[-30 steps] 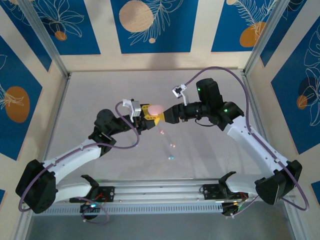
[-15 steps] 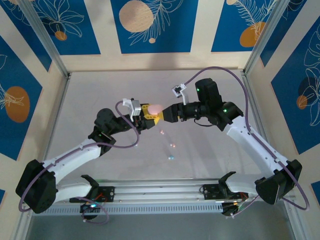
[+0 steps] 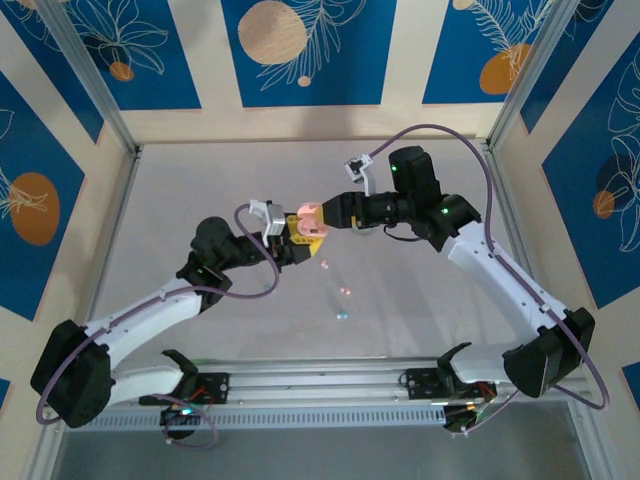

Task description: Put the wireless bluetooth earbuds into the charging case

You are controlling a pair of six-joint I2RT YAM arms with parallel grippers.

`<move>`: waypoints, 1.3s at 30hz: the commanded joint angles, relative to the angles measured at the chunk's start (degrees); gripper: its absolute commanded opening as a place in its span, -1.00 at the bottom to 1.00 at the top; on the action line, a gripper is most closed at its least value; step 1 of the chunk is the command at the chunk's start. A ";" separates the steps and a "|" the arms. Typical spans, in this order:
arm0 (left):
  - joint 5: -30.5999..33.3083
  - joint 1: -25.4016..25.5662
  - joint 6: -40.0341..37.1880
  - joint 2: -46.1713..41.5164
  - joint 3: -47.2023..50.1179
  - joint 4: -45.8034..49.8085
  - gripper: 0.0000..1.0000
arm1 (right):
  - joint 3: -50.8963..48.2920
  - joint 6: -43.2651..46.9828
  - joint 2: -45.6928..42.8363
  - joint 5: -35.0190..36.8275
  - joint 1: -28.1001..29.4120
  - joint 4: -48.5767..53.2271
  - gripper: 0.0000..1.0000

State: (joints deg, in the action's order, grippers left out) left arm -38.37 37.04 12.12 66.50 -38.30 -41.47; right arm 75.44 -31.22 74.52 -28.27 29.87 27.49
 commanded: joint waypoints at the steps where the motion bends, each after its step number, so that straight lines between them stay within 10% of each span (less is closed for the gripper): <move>1: -2.68 0.49 -0.04 -1.38 -1.87 -2.78 -0.48 | 1.68 -2.03 0.12 1.97 -0.42 0.38 0.36; 13: 2.81 0.49 -1.71 -3.42 -0.04 -1.84 -0.45 | -1.12 -0.52 -6.54 -3.49 -1.10 0.53 0.37; 22: 6.27 0.45 -2.54 -4.92 1.85 -3.54 -0.45 | -9.73 -2.47 -16.07 8.51 -6.48 5.53 0.17; 28: 8.26 0.49 -3.24 -7.65 2.54 -2.15 -0.46 | -15.13 -3.23 -9.98 12.73 -9.82 14.63 -0.26; 39: 9.79 0.47 -4.33 -10.82 2.53 0.93 -0.46 | -21.65 -13.92 7.93 18.59 0.94 11.34 -0.22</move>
State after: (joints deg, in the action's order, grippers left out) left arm -29.47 37.06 8.84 56.86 -35.81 -40.84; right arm 55.00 -40.84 80.34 -11.62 28.99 39.38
